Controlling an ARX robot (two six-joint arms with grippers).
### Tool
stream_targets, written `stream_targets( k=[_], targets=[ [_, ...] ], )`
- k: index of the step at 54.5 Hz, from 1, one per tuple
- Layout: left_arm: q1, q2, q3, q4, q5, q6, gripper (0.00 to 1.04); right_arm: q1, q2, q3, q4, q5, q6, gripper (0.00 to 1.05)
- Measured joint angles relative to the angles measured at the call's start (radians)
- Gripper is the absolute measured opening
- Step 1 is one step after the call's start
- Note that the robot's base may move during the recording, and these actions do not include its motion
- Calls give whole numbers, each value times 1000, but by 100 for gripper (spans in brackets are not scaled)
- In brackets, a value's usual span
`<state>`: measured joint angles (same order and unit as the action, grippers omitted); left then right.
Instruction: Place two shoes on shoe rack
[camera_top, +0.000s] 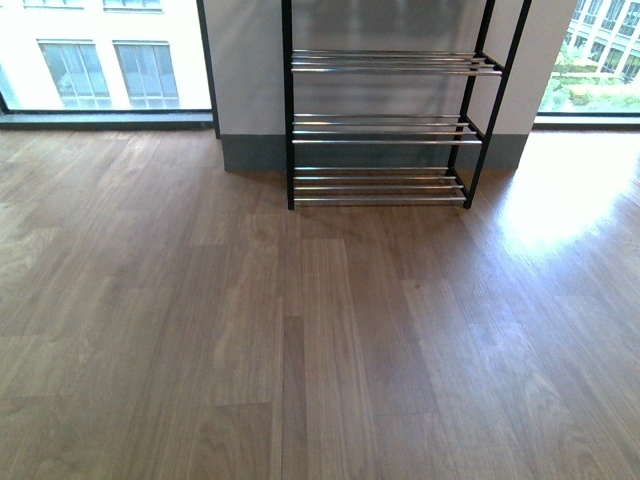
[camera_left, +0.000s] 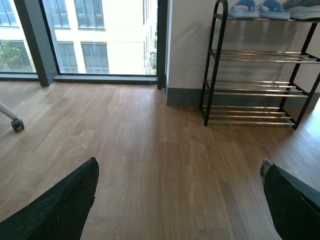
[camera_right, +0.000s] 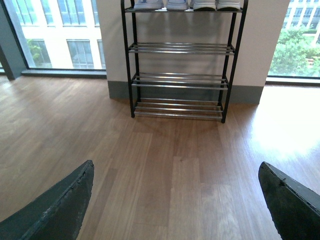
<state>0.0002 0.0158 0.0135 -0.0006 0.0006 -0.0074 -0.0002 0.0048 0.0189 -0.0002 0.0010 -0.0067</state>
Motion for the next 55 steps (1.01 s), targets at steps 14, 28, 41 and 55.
stream_targets(
  k=[14,28,41,55],
  targets=[
    [0,0,0,0,0,0,95,0,0,0,0,0,0,95],
    [0,0,0,0,0,0,95,0,-1,0,0,0,0,95],
    [0,0,0,0,0,0,95,0,-1,0,0,0,0,95],
    [0,0,0,0,0,0,95,0,-1,0,0,0,0,95]
  ],
)
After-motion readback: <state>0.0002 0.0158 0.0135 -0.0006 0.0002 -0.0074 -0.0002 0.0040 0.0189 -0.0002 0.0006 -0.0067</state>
